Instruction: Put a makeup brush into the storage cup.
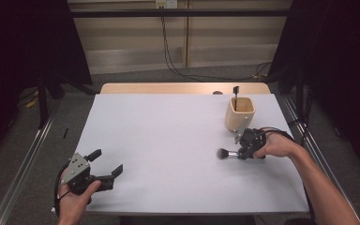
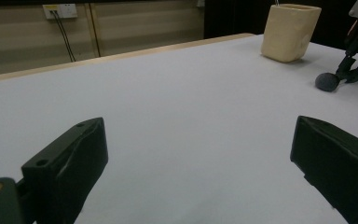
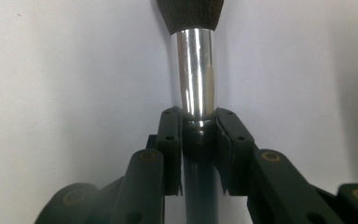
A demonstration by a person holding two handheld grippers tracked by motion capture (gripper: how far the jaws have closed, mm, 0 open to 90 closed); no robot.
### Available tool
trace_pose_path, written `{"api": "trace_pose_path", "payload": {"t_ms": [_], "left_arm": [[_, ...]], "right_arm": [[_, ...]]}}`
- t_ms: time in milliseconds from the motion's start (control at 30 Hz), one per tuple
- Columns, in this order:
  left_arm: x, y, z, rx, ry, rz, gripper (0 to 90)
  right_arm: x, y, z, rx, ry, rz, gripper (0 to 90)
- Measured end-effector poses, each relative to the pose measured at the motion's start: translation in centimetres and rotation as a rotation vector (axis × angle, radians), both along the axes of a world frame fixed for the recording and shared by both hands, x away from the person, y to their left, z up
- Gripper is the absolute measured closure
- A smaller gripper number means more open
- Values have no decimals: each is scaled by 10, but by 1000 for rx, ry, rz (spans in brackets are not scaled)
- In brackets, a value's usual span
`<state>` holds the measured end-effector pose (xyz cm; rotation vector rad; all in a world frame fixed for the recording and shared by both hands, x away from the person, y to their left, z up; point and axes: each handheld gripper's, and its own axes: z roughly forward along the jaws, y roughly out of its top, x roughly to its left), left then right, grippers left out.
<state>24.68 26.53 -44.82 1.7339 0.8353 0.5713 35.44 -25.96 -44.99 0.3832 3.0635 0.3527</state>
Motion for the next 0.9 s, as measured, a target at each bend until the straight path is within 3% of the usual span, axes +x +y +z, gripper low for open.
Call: {"api": "trace_pose_path", "payload": {"t_ms": [200,500,900], "left_arm": [[1,0,-1,-1,4,1,40],[1,0,0,-3,2,3,40],[0,0,0,-2,1,2,40]], "right_arm": [[1,-3,0,24,26,-39,740],[-1,-6,2,45,28,-56,741],[-7,-15,9,121,-33,-145,741]]}}
